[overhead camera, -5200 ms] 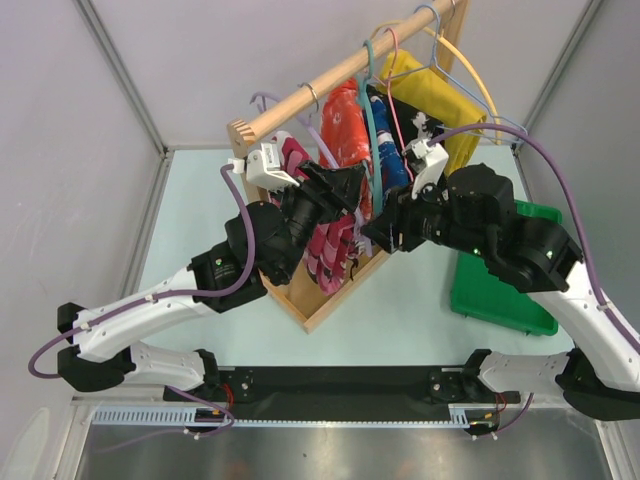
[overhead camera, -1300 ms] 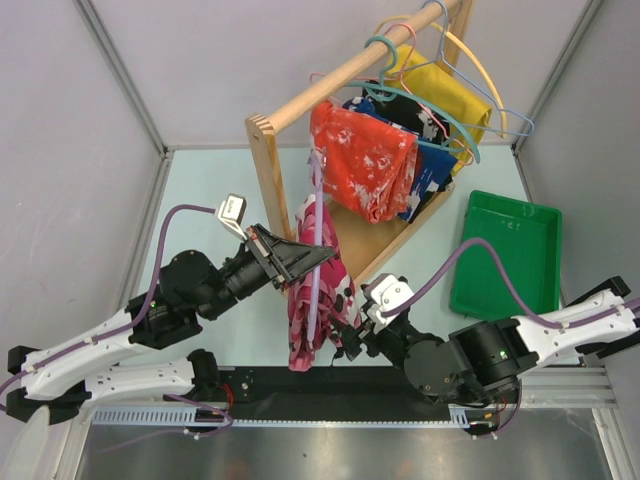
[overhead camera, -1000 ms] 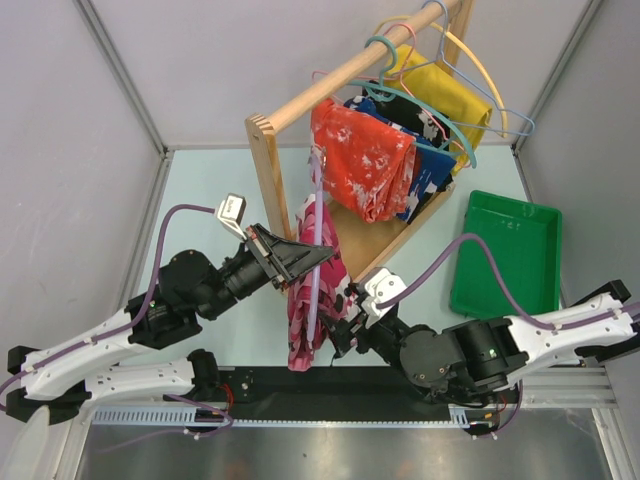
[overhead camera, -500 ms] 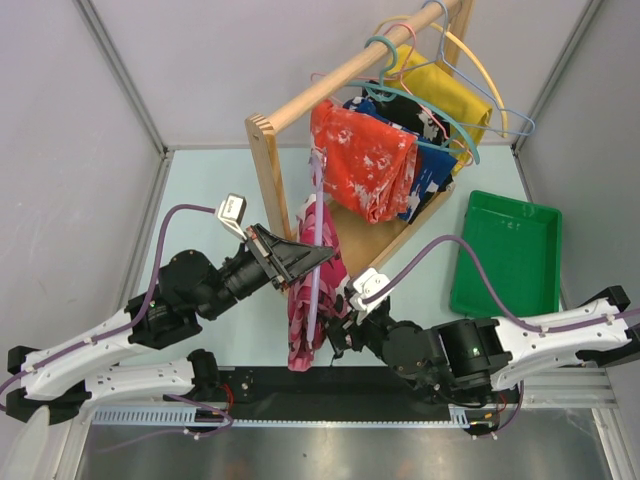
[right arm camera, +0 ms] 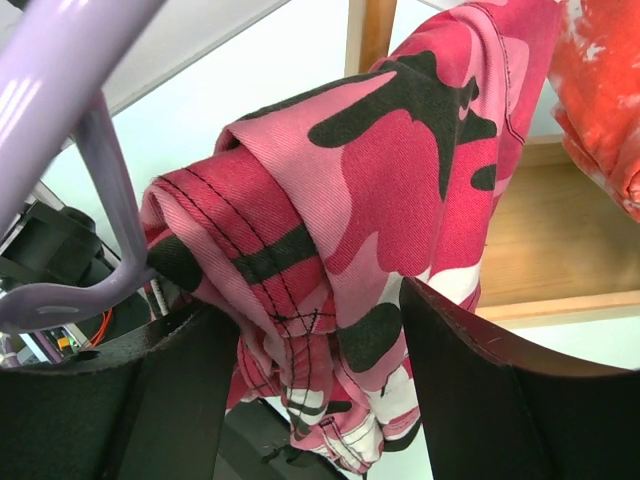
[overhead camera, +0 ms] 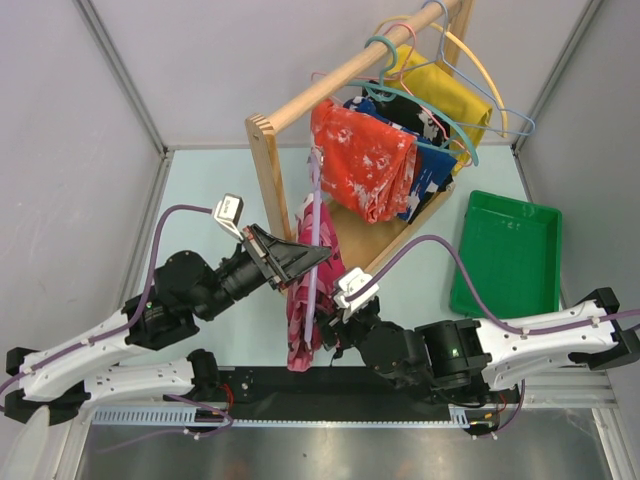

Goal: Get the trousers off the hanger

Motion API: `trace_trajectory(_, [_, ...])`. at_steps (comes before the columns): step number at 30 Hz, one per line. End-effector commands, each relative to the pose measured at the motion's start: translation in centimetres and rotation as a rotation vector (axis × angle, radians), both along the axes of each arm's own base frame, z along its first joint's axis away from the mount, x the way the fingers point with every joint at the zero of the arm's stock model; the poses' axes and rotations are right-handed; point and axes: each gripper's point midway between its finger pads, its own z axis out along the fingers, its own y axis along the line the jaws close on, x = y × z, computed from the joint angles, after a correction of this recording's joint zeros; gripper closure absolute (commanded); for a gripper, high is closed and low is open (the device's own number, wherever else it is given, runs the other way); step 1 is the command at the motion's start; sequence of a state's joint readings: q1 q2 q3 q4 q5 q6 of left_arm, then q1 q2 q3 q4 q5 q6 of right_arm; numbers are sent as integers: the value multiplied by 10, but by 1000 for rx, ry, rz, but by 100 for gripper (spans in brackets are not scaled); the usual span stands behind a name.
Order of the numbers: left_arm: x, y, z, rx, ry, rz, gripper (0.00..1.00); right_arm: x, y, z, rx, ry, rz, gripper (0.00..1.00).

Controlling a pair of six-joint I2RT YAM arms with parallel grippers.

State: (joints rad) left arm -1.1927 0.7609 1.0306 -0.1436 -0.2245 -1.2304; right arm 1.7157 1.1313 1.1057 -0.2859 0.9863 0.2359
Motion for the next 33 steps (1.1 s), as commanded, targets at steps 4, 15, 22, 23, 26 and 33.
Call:
trace_trajectory(4, [-22, 34, 93, -274, -122, -39, 100, 15, -9, 28, 107, 13, -95, 32])
trace_trajectory(15, [-22, 33, 93, -268, -123, -43, 100, 33, -46, 40, 58, -61, -229, 42])
trace_trajectory(22, [-23, 29, 95, -269, -118, -59, 100, 27, -22, 46, 112, -106, -131, 38])
trace_trajectory(23, [-24, 29, 96, -270, -119, -62, 99, 27, -18, 45, 105, -113, -127, 37])
trace_trajectory(26, [-25, 29, 98, -272, -122, -69, 99, 27, -11, 44, 99, -150, -127, 33])
trace_trajectory(33, [-26, 29, 92, -268, -114, -71, 100, 46, -17, 63, 126, -235, -184, 35])
